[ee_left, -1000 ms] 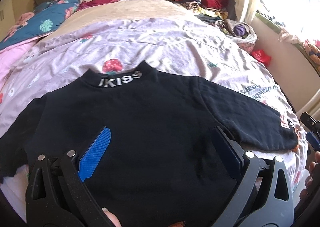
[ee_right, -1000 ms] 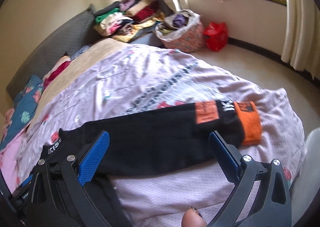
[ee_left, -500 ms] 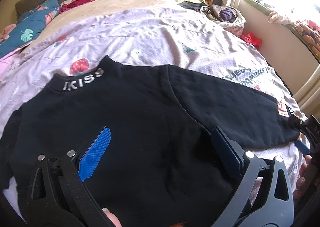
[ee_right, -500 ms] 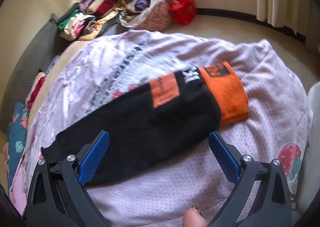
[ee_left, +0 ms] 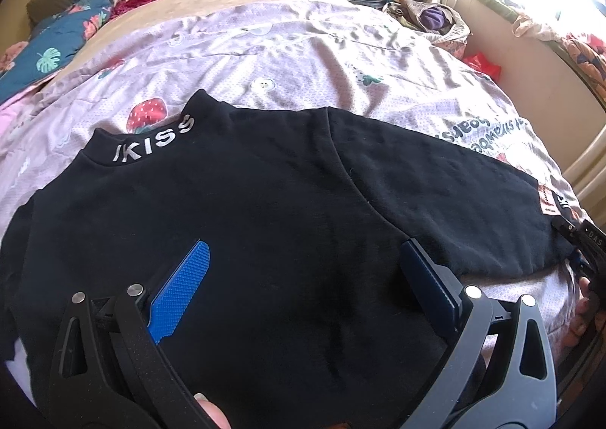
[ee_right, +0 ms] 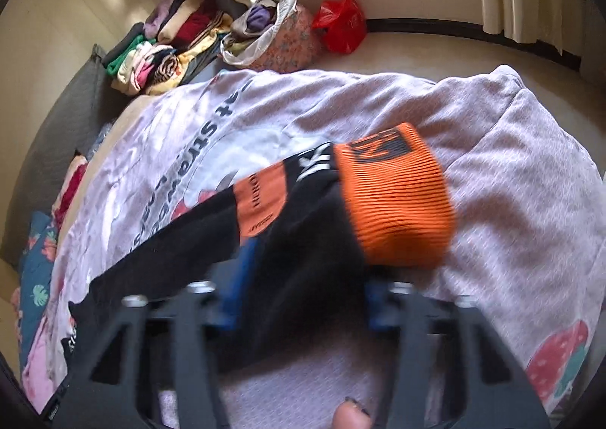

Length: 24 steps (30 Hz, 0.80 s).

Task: Fold small clothes
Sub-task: 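Close the right tool on the orange cuff and lift it, then carry the held sleeve across the shirt back toward the left tool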

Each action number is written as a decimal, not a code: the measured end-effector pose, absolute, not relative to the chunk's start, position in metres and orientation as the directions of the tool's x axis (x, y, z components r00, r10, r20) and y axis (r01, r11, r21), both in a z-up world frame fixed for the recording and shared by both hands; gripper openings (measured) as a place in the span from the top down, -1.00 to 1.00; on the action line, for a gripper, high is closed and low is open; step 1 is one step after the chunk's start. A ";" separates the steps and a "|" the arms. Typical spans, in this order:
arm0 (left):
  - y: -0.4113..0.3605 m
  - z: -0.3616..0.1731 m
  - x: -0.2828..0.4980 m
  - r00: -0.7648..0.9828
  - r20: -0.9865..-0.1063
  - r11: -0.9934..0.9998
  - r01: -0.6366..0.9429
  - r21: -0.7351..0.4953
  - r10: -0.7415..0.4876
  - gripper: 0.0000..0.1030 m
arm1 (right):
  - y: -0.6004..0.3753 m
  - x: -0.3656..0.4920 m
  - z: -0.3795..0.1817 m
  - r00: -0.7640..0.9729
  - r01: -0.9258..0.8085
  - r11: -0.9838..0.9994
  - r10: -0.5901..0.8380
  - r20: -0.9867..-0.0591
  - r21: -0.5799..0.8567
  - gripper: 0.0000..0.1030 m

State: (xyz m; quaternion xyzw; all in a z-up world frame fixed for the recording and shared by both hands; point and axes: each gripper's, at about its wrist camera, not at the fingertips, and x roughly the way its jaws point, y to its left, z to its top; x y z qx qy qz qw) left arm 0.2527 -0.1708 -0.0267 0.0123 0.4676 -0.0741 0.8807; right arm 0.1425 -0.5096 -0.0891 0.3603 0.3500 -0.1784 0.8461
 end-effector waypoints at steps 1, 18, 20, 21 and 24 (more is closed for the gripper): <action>-0.169 -0.026 0.252 0.552 -0.825 0.989 0.141 -0.054 -0.124 -0.84 | -0.511 0.141 -0.088 0.711 0.539 0.669 -0.034 -0.703 0.512 0.62; -0.103 0.007 0.241 0.594 -0.777 0.977 0.082 -0.198 -0.207 -0.84 | -0.437 0.129 0.002 0.884 0.196 0.849 0.064 -0.463 0.491 0.75; -0.092 0.011 0.239 0.602 -0.768 0.973 0.073 -0.221 -0.220 -0.84 | -0.426 0.128 0.009 0.889 0.166 0.863 0.077 -0.451 0.477 0.75; -0.085 0.013 0.238 0.607 -0.762 0.969 0.062 -0.238 -0.226 -0.84 | -0.422 0.127 0.010 0.891 0.157 0.868 0.081 -0.446 0.472 0.75; -0.072 0.015 0.235 0.606 -0.754 0.958 0.054 -0.280 -0.255 -0.84 | -0.407 0.126 0.019 0.898 0.115 0.885 0.102 -0.427 0.452 0.75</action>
